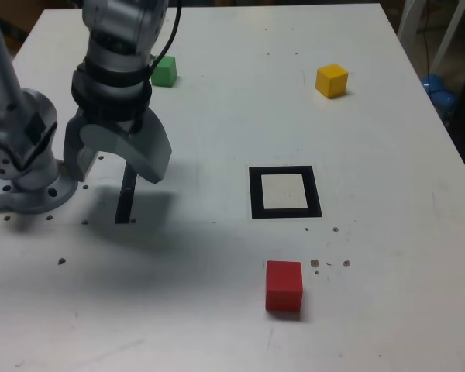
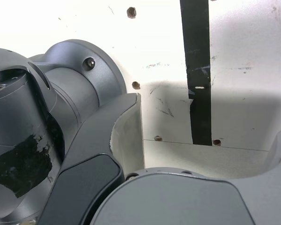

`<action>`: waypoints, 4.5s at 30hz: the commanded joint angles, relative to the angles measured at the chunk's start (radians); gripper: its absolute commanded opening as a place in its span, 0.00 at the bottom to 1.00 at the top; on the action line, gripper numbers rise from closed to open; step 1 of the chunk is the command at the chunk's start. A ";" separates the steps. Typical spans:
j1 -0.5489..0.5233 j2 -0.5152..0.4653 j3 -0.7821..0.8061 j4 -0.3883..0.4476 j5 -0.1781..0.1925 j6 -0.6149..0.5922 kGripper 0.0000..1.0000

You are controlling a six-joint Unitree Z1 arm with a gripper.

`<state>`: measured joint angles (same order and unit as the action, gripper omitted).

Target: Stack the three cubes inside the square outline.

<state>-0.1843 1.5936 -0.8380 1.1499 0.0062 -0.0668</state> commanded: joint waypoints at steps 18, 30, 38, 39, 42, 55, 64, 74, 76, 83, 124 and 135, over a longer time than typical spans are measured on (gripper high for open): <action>-0.001 0.005 -0.005 -0.001 -0.004 0.001 0.99; -0.080 0.072 -0.117 0.037 -0.022 -0.027 0.99; -0.149 0.124 -0.222 0.078 -0.051 -0.074 0.99; -0.156 0.130 -0.237 0.083 -0.051 -0.080 0.99; -0.182 0.157 -0.294 0.106 -0.051 -0.099 0.99; -0.286 0.303 -0.596 0.247 -0.063 -0.194 0.99; -0.341 0.456 -0.845 0.341 -0.092 -0.256 0.99; -0.358 0.589 -0.987 0.357 -0.121 -0.268 0.98; -0.359 0.607 -1.006 0.358 -0.122 -0.267 0.98; -0.359 0.666 -1.063 0.365 -0.124 -0.254 0.97; -0.343 0.780 -1.181 0.394 -0.084 -0.224 0.30; -0.322 0.719 -1.145 0.414 -0.059 -0.198 0.30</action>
<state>-0.5141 2.3306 -1.9902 1.5539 -0.0594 -0.2709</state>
